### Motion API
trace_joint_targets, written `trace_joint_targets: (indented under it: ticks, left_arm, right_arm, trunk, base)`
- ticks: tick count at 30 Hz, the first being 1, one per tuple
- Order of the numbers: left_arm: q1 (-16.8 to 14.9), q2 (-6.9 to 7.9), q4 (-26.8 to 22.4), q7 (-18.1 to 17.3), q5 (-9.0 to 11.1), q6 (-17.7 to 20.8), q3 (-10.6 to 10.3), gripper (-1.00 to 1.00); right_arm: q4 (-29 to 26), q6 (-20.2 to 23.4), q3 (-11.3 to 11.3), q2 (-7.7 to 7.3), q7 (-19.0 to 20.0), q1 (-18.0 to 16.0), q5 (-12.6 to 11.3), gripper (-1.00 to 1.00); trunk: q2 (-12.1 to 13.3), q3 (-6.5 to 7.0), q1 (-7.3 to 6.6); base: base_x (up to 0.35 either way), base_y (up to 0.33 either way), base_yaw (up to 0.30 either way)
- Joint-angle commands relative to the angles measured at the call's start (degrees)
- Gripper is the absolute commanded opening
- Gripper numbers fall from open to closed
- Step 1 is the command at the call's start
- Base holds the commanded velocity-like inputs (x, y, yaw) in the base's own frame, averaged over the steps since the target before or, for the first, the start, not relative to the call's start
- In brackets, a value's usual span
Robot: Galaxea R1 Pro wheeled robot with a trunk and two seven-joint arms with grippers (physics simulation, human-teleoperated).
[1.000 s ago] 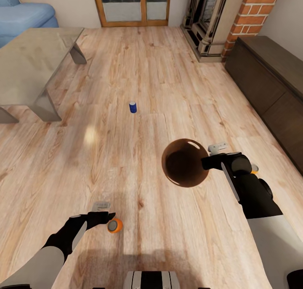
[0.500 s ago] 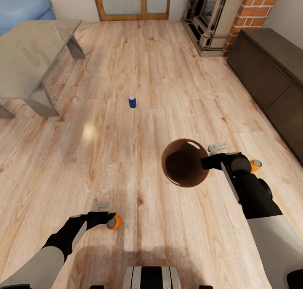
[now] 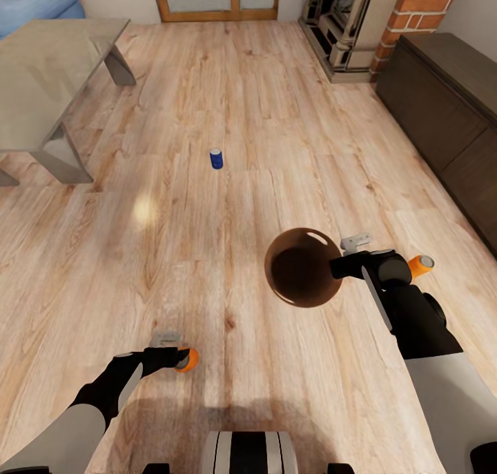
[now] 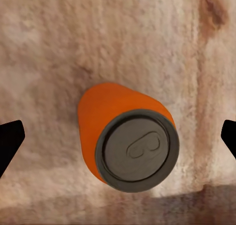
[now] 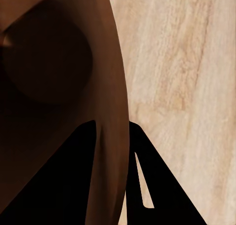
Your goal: Put the three can of soda from the living room inside the tash can in the kitchen.
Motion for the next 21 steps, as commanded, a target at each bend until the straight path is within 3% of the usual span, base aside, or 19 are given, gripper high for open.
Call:
trace_joint_targets:
  ticks: [1, 10, 21]
  left_arm:
    - [0.01, 0.0, 0.0, 0.0, 0.0, -0.02, 0.0, 1.0]
    - [0.03, 0.0, 0.0, 0.0, 0.0, -0.03, 0.0, 1.0]
    - [0.03, 0.0, 0.0, 0.0, 0.0, -0.01, 0.0, 1.0]
  right_arm:
    - [-0.02, 0.06, 0.03, 0.01, 0.19, -0.02, -0.84, -1.0]
    - [-0.02, 0.06, -0.05, 0.01, 0.19, -0.02, -0.7, -1.0]
    - [-0.02, 0.06, -0.04, 0.01, 0.19, -0.02, -0.74, -1.0]
  trunk:
    - [0.0, -0.07, -0.01]
    - [0.0, -0.33, -0.01]
    - [-3.61, -1.96, 1.97]
  base:
    - [0.0, 0.0, 0.0]
    - [0.0, 0.0, 0.0]
    - [0.0, 0.0, 0.0]
